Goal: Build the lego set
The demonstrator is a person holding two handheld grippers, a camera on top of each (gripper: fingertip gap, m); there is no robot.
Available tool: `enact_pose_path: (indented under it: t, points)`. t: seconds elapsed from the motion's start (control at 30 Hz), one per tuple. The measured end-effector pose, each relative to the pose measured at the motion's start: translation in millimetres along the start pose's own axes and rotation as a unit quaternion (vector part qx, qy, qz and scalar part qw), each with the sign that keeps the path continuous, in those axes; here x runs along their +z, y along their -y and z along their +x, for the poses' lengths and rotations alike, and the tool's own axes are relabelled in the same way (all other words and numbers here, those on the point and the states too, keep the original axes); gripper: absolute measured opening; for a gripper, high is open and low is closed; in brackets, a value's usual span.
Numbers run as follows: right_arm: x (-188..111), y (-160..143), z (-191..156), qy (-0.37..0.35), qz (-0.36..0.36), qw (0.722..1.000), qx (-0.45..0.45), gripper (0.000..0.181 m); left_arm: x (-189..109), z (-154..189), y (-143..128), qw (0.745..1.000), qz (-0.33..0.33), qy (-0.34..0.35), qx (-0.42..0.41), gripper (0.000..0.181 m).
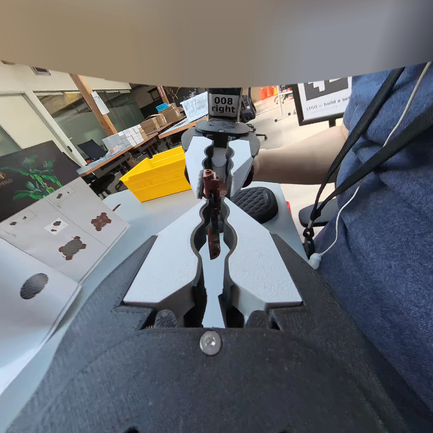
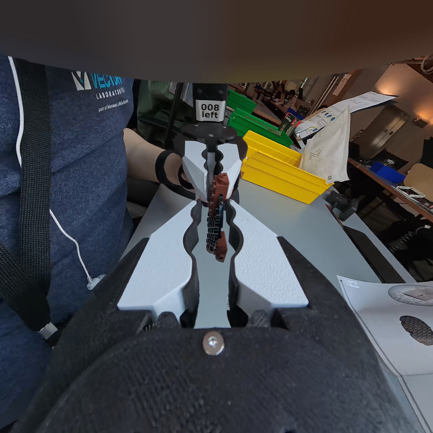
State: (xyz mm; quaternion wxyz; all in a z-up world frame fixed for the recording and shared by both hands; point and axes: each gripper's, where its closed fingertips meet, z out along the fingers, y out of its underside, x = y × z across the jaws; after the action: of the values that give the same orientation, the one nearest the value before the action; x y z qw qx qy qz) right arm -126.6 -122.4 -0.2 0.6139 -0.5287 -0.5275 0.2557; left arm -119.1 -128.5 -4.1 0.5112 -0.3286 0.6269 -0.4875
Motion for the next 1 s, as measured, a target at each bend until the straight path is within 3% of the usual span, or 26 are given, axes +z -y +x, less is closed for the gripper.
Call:
enact_pose_path:
  t: [0.17, 0.4, 0.5, 0.67, 0.93, 1.0]
  points:
    - [0.9, -3.9, 6.3, 0.000, -0.006, 0.999, 0.036, 0.012, -0.8, -3.7, -2.1, 0.995, 0.018, -0.030, -0.093, 0.005]
    - [-0.9, -15.5, 16.3, 0.027, 0.013, 0.978, 0.207, 0.011, 2.6, -14.0, -11.7, 0.975, 0.026, -0.047, -0.215, 0.005]
    - [-1.8, -20.7, 20.8, 0.042, 0.030, 0.956, 0.288, 0.014, 3.8, -19.4, -17.6, 0.959, 0.027, -0.050, -0.277, 0.005]
    - [-1.8, -35.1, 26.9, 0.032, 0.011, 0.939, 0.342, 0.016, 2.2, -31.0, -27.2, 0.922, 0.039, -0.043, -0.382, 0.004]
    - [0.1, -47.5, 32.4, 0.038, 0.011, 0.908, 0.417, 0.008, 3.7, -33.1, -39.7, 0.906, 0.018, -0.044, -0.420, 0.005]
    - [0.9, -53.0, 31.9, 0.038, 0.001, 0.901, 0.431, 0.017, 4.0, -35.3, -44.1, 0.897, 0.012, -0.043, -0.439, 0.005]
